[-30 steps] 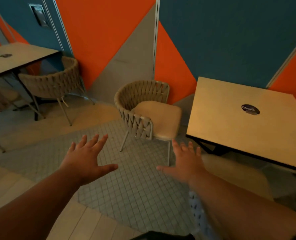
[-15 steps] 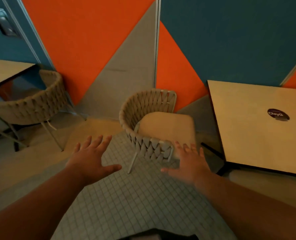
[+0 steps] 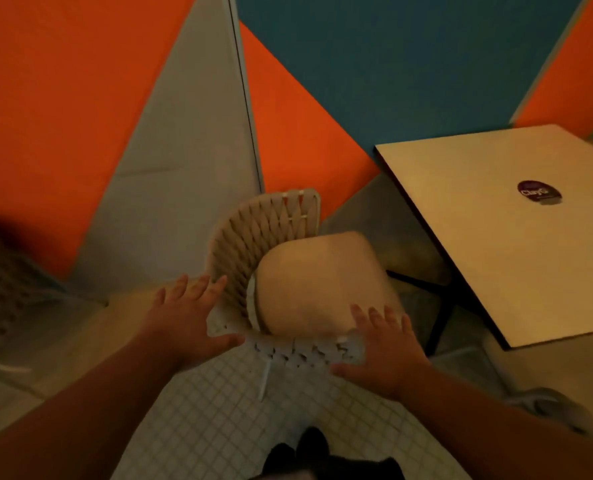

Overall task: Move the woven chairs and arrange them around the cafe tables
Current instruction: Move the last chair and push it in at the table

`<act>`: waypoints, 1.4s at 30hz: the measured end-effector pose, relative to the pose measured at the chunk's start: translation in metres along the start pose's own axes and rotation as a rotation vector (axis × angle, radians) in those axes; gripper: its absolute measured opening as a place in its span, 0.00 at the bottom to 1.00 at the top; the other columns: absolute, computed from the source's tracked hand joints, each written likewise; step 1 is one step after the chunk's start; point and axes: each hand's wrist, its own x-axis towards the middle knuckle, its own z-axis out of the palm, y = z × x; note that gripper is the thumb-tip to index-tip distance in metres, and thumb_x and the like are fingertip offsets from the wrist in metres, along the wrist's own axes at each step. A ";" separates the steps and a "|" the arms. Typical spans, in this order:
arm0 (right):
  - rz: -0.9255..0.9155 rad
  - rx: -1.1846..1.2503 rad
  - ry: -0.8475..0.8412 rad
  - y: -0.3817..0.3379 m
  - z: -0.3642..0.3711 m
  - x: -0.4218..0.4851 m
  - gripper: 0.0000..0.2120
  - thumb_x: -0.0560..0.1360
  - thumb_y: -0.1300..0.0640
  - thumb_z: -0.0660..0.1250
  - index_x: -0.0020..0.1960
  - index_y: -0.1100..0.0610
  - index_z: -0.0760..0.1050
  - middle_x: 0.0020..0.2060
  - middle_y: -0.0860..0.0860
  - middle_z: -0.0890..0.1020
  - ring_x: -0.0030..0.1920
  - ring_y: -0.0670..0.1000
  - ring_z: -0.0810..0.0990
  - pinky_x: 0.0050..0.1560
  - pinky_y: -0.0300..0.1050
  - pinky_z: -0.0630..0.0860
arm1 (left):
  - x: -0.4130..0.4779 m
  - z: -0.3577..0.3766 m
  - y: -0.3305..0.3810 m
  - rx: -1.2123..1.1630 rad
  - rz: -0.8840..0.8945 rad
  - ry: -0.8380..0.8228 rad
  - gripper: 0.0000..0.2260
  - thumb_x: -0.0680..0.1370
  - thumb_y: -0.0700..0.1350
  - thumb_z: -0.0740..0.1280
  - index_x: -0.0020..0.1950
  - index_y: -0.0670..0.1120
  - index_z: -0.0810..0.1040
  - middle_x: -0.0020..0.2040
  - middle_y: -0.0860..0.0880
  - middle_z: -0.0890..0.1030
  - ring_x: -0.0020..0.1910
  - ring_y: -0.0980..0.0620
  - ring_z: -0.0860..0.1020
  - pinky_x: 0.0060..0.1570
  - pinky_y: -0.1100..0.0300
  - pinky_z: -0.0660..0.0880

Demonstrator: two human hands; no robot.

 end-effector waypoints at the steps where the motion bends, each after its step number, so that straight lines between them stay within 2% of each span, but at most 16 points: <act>1: 0.021 -0.004 -0.013 -0.002 -0.001 0.016 0.63 0.61 0.12 0.48 0.83 0.45 0.31 0.85 0.55 0.47 0.84 0.62 0.40 0.81 0.64 0.38 | 0.019 0.000 -0.008 -0.003 0.009 -0.015 0.61 0.53 0.88 0.33 0.83 0.62 0.35 0.86 0.52 0.44 0.85 0.43 0.43 0.81 0.39 0.48; 6: 0.089 -0.002 -0.035 -0.025 -0.017 0.075 0.64 0.60 0.12 0.48 0.83 0.45 0.32 0.85 0.55 0.48 0.84 0.62 0.40 0.81 0.65 0.38 | 0.096 -0.009 -0.055 0.014 0.080 -0.047 0.61 0.54 0.88 0.34 0.83 0.61 0.34 0.86 0.50 0.44 0.85 0.42 0.43 0.81 0.38 0.47; 9: 0.147 0.008 -0.032 -0.039 -0.021 0.090 0.66 0.53 0.12 0.41 0.83 0.45 0.31 0.85 0.54 0.47 0.84 0.62 0.40 0.81 0.64 0.38 | 0.133 -0.013 -0.080 0.027 0.107 -0.085 0.62 0.53 0.88 0.34 0.84 0.60 0.36 0.86 0.50 0.45 0.85 0.42 0.43 0.80 0.37 0.48; 12: 0.226 0.045 -0.040 -0.053 -0.014 0.101 0.67 0.52 0.12 0.38 0.83 0.44 0.30 0.85 0.53 0.46 0.84 0.61 0.39 0.80 0.63 0.37 | 0.178 -0.012 -0.099 0.050 0.190 -0.136 0.62 0.54 0.88 0.37 0.84 0.61 0.37 0.86 0.50 0.45 0.85 0.42 0.44 0.81 0.37 0.48; 16: 0.384 0.091 0.016 -0.082 0.007 0.116 0.61 0.62 0.12 0.48 0.83 0.43 0.30 0.85 0.54 0.47 0.84 0.62 0.40 0.81 0.65 0.37 | 0.242 -0.004 -0.113 0.140 0.374 -0.172 0.55 0.65 0.85 0.51 0.85 0.60 0.40 0.86 0.49 0.47 0.85 0.41 0.46 0.81 0.37 0.49; 18: 0.499 0.114 0.048 -0.105 0.019 0.121 0.60 0.65 0.14 0.52 0.82 0.44 0.30 0.85 0.54 0.47 0.84 0.62 0.40 0.81 0.65 0.39 | 0.276 -0.001 -0.121 0.149 0.511 -0.150 0.58 0.61 0.88 0.45 0.85 0.60 0.41 0.86 0.49 0.49 0.84 0.40 0.48 0.80 0.37 0.51; 20: 0.619 0.156 0.095 -0.132 0.028 0.121 0.61 0.62 0.13 0.48 0.83 0.44 0.31 0.85 0.55 0.49 0.84 0.62 0.42 0.81 0.66 0.40 | 0.305 -0.003 -0.130 0.162 0.641 -0.139 0.60 0.58 0.89 0.41 0.85 0.61 0.40 0.86 0.49 0.50 0.84 0.40 0.49 0.80 0.37 0.52; 22: 0.721 0.239 0.130 -0.167 0.031 0.121 0.65 0.56 0.11 0.41 0.84 0.45 0.34 0.85 0.54 0.51 0.84 0.62 0.43 0.81 0.66 0.42 | 0.325 -0.014 -0.142 0.196 0.739 -0.161 0.56 0.62 0.87 0.48 0.84 0.62 0.38 0.86 0.49 0.46 0.84 0.41 0.46 0.80 0.37 0.49; 25: 0.800 0.350 0.158 -0.221 0.030 0.117 0.68 0.52 0.11 0.38 0.84 0.46 0.38 0.84 0.53 0.53 0.84 0.60 0.43 0.81 0.66 0.42 | 0.336 -0.027 -0.155 0.253 0.809 -0.177 0.51 0.70 0.81 0.58 0.84 0.62 0.37 0.86 0.50 0.43 0.84 0.42 0.42 0.81 0.37 0.44; 27: 0.834 0.395 0.146 -0.253 0.031 0.114 0.69 0.51 0.11 0.37 0.84 0.45 0.37 0.85 0.52 0.50 0.84 0.59 0.41 0.81 0.65 0.41 | 0.342 -0.029 -0.163 0.284 0.857 -0.190 0.54 0.67 0.84 0.53 0.84 0.61 0.37 0.86 0.50 0.43 0.85 0.43 0.42 0.81 0.37 0.45; 30: 0.867 0.431 0.127 -0.281 0.032 0.113 0.67 0.52 0.12 0.38 0.84 0.45 0.36 0.85 0.54 0.46 0.84 0.60 0.40 0.82 0.65 0.40 | 0.347 -0.026 -0.172 0.315 0.875 -0.213 0.62 0.54 0.89 0.39 0.84 0.61 0.37 0.86 0.51 0.43 0.85 0.42 0.43 0.81 0.37 0.45; 31: 0.867 0.439 0.116 -0.287 0.033 0.113 0.66 0.54 0.13 0.40 0.84 0.45 0.36 0.85 0.54 0.45 0.84 0.60 0.40 0.82 0.65 0.40 | 0.346 -0.024 -0.174 0.323 0.874 -0.224 0.62 0.55 0.89 0.40 0.84 0.61 0.38 0.86 0.51 0.43 0.85 0.42 0.43 0.81 0.38 0.45; 35: 0.894 0.480 0.145 -0.301 0.036 0.119 0.65 0.55 0.13 0.42 0.84 0.45 0.37 0.85 0.54 0.45 0.84 0.61 0.40 0.82 0.66 0.40 | 0.344 -0.019 -0.169 0.319 0.905 -0.222 0.52 0.70 0.81 0.57 0.85 0.59 0.41 0.86 0.51 0.44 0.85 0.43 0.43 0.81 0.40 0.43; 37: 0.916 0.485 0.143 -0.309 0.035 0.125 0.65 0.55 0.13 0.41 0.84 0.45 0.37 0.85 0.54 0.48 0.84 0.61 0.41 0.82 0.65 0.40 | 0.350 -0.014 -0.170 0.297 0.941 -0.228 0.54 0.67 0.83 0.57 0.85 0.60 0.41 0.86 0.51 0.45 0.85 0.43 0.43 0.81 0.40 0.43; 40: 0.969 0.497 0.175 -0.321 0.035 0.141 0.65 0.56 0.13 0.41 0.84 0.45 0.37 0.85 0.53 0.49 0.84 0.60 0.42 0.82 0.65 0.41 | 0.376 -0.008 -0.172 0.305 0.982 -0.222 0.57 0.61 0.85 0.49 0.85 0.61 0.41 0.86 0.52 0.46 0.85 0.45 0.44 0.81 0.41 0.44; 42: 1.020 0.526 0.171 -0.328 0.036 0.154 0.64 0.56 0.14 0.42 0.85 0.45 0.37 0.85 0.53 0.50 0.84 0.60 0.43 0.82 0.66 0.42 | 0.400 -0.007 -0.172 0.350 0.998 -0.228 0.55 0.65 0.84 0.53 0.85 0.61 0.41 0.86 0.52 0.46 0.85 0.45 0.43 0.81 0.40 0.44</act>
